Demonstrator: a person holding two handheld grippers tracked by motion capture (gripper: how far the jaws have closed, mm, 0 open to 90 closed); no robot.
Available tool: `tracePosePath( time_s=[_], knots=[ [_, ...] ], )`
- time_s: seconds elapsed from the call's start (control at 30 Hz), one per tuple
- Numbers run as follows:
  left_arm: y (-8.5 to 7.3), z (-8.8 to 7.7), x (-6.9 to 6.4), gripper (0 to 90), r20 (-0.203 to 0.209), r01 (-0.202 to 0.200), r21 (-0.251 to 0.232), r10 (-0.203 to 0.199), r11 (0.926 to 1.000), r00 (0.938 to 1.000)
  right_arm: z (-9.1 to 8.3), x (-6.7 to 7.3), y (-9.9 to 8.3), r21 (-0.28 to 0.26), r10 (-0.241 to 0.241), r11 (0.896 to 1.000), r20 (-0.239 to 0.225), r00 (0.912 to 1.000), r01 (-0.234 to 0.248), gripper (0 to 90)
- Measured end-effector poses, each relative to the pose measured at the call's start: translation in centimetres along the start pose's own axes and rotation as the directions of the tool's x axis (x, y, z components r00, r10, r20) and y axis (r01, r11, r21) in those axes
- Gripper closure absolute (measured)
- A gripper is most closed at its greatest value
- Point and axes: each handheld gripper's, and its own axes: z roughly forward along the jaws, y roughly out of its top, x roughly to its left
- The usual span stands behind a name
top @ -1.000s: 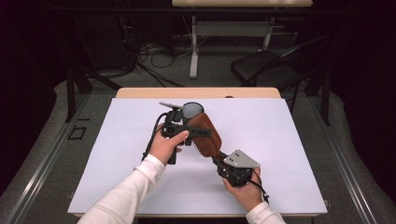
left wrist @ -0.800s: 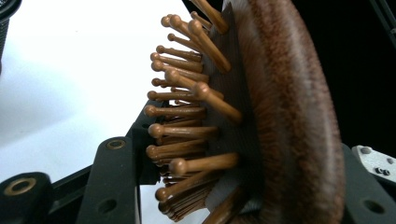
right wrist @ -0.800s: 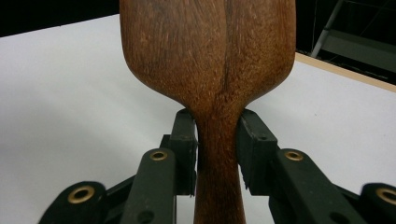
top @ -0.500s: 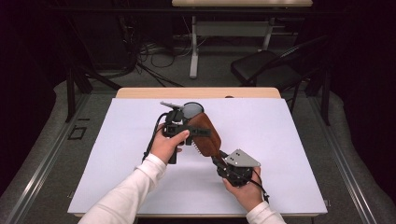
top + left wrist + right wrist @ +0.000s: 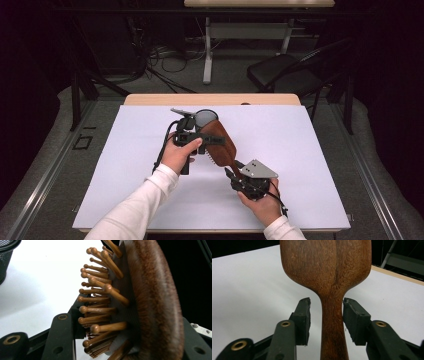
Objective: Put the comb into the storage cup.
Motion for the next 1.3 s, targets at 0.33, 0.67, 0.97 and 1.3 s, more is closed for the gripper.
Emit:
tracePosePath(
  time_s=[0.33, 0.67, 0.97, 1.3],
  knots=[
    [0.1, -0.6, 0.6, 49.1, -0.013, 0.008, -0.015, -0.009, 0.9998, 0.9999, 0.2, -0.1, 0.1, -0.019, 0.008, 1.000, -0.029, 0.9995, -0.009, 44.6],
    [0.2, -1.0, 0.9, 49.2, -0.023, 0.013, -0.035, -0.014, 0.9993, 0.9996, 0.3, 0.0, 0.4, -0.016, -0.006, 1.000, -0.035, 0.9994, 0.006, 39.8],
    [0.3, -1.4, 1.1, 49.1, -0.030, 0.013, -0.056, -0.015, 0.9984, 0.9994, 0.1, -0.3, 0.9, -0.040, -0.022, 0.999, -0.051, 0.9985, 0.020, 35.9],
    [0.4, -1.7, 1.3, 49.1, -0.029, 0.017, -0.062, -0.019, 0.9979, 0.9994, -0.1, -0.8, 1.3, -0.045, -0.003, 0.999, -0.067, 0.9977, 0.000, 33.8]
  ],
)
